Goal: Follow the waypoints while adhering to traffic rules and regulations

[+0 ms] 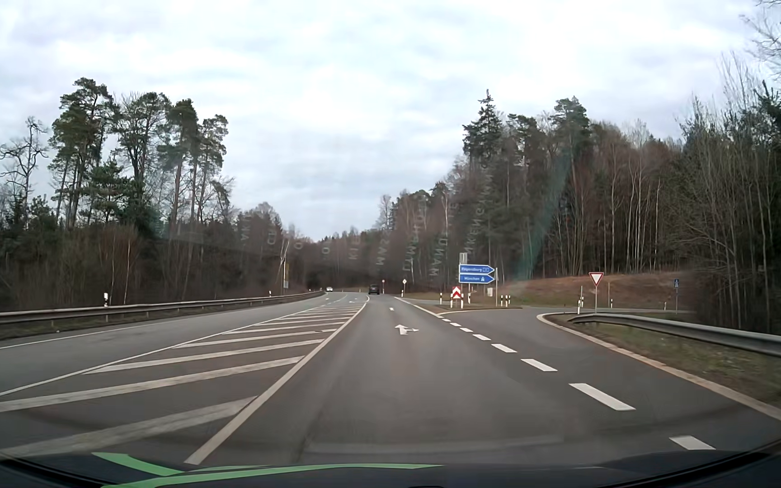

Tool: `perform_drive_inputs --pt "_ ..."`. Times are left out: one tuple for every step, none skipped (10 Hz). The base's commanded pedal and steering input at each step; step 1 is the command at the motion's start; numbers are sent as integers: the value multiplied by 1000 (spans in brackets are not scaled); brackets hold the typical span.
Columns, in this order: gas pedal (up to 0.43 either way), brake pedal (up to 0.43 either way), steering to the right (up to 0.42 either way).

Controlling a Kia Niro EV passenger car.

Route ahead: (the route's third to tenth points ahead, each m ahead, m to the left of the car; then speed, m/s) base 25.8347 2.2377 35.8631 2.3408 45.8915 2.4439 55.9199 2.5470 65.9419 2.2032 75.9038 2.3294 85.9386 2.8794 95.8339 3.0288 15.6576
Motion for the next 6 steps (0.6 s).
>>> perform_drive_inputs --pt "177 0 0" --pt "177 0 0" --pt "177 0 0" --pt "177 0 0" --pt "177 0 0" --pt "177 0 0"
